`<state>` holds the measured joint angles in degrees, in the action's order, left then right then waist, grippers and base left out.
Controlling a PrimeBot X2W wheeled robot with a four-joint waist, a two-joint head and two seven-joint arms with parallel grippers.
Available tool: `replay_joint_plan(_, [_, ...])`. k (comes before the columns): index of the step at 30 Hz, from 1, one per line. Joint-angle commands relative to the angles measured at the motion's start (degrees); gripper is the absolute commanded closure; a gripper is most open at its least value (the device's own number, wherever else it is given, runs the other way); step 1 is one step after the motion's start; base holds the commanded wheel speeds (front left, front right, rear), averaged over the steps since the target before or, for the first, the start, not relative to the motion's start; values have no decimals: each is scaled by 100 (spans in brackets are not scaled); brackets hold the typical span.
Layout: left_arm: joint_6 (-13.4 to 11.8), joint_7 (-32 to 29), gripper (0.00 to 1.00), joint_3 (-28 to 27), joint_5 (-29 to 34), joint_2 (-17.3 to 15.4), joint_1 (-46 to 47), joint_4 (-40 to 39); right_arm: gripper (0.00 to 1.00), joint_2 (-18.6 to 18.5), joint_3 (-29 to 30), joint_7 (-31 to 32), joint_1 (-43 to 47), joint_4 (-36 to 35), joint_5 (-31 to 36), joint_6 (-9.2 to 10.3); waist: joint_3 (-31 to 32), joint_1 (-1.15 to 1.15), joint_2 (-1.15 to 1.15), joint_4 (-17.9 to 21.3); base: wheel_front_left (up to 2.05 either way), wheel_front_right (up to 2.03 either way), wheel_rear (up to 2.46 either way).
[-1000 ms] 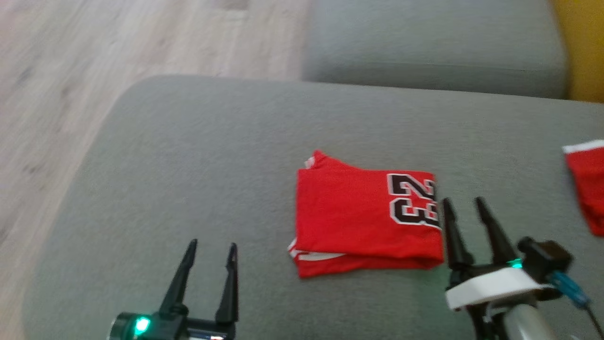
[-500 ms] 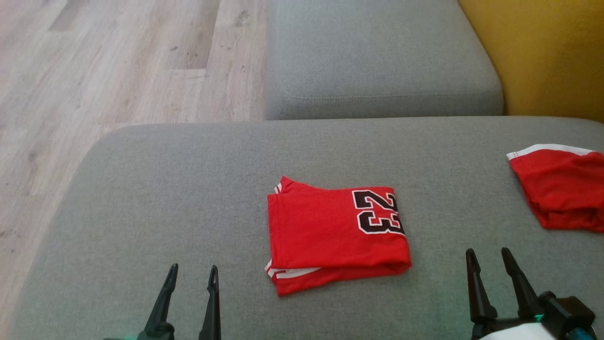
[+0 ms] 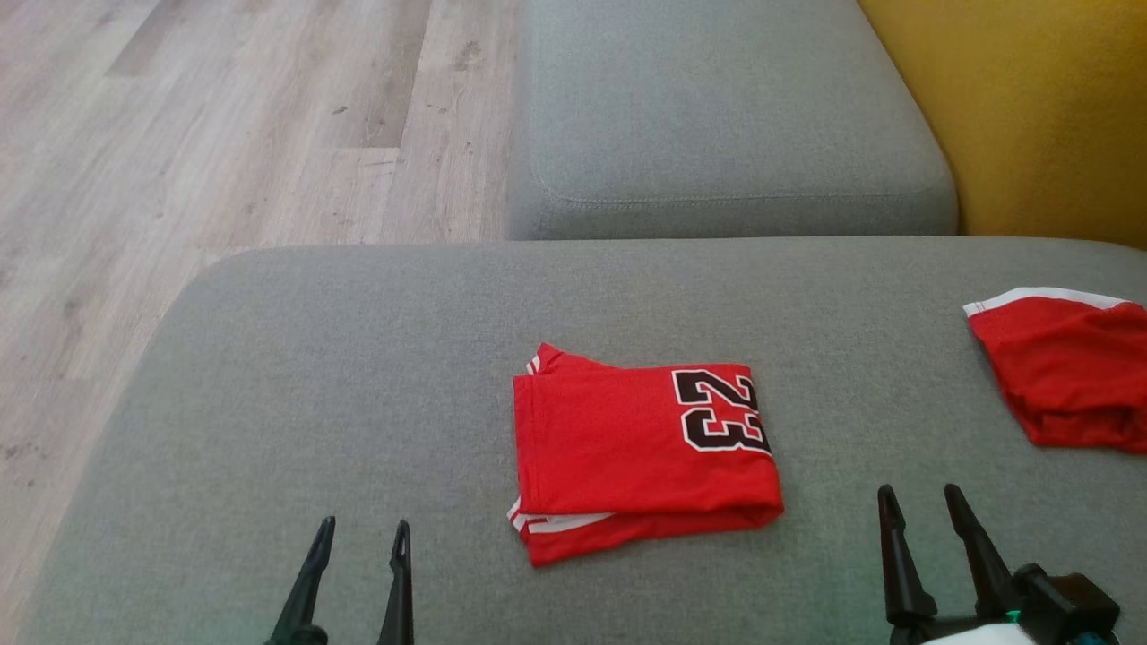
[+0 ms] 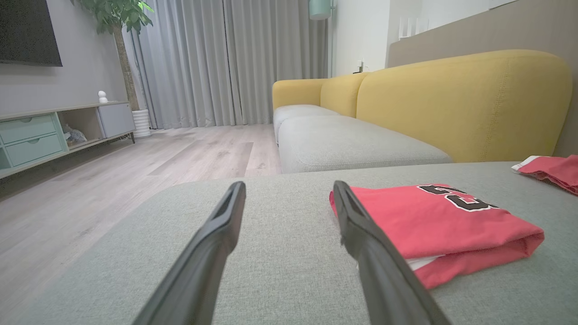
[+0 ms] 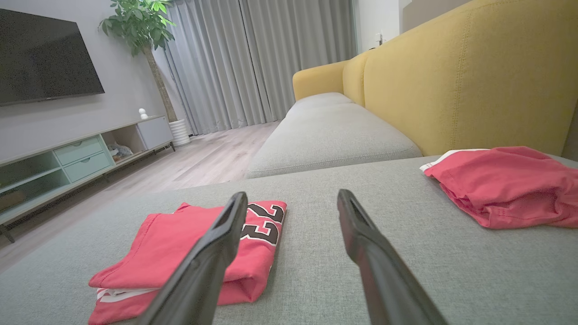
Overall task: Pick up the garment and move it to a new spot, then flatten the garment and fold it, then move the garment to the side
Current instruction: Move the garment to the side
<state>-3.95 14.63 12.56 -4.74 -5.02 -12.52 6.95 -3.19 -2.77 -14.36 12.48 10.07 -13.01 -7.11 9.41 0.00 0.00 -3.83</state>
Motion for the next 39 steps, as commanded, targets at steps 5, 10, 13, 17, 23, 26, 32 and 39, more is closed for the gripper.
replay_joint_plan(5, [37,37,0,-280,91,76,122,-140,0,-28,-122,-63,-154,-131,42,-37,34,0,0,9,0,0,0])
replay_joint_plan(10, [56,37,0,-302,118,95,112,-139,0,-18,-144,-63,-168,-140,41,-37,31,0,0,25,0,0,0])
replay_joint_plan(13, [75,37,0,-312,138,102,108,-120,0,-16,-141,-63,-160,-148,58,-37,37,0,0,28,0,0,0])
replay_joint_plan(17, [87,37,0,-314,173,110,96,-100,0,-13,-125,-63,-152,-145,69,-37,31,0,0,23,0,0,0])
replay_joint_plan(23, [89,37,0,-331,195,123,131,-127,0,-26,-98,-63,-295,-66,126,-37,-145,0,0,5,0,0,0])
replay_joint_plan(26, [97,37,0,-323,188,134,166,-143,0,-42,-89,-63,-515,41,136,-37,-331,0,0,-37,0,0,0])
replay_joint_plan(32, [130,37,0,-299,219,145,326,-181,0,-147,-88,-63,-1131,368,81,-37,-764,0,0,-168,0,0,0])
replay_joint_plan(39, [166,37,0,-237,228,165,601,-245,0,-371,-155,5,-2195,1669,-130,-37,-1299,0,0,-384,0,0,0])
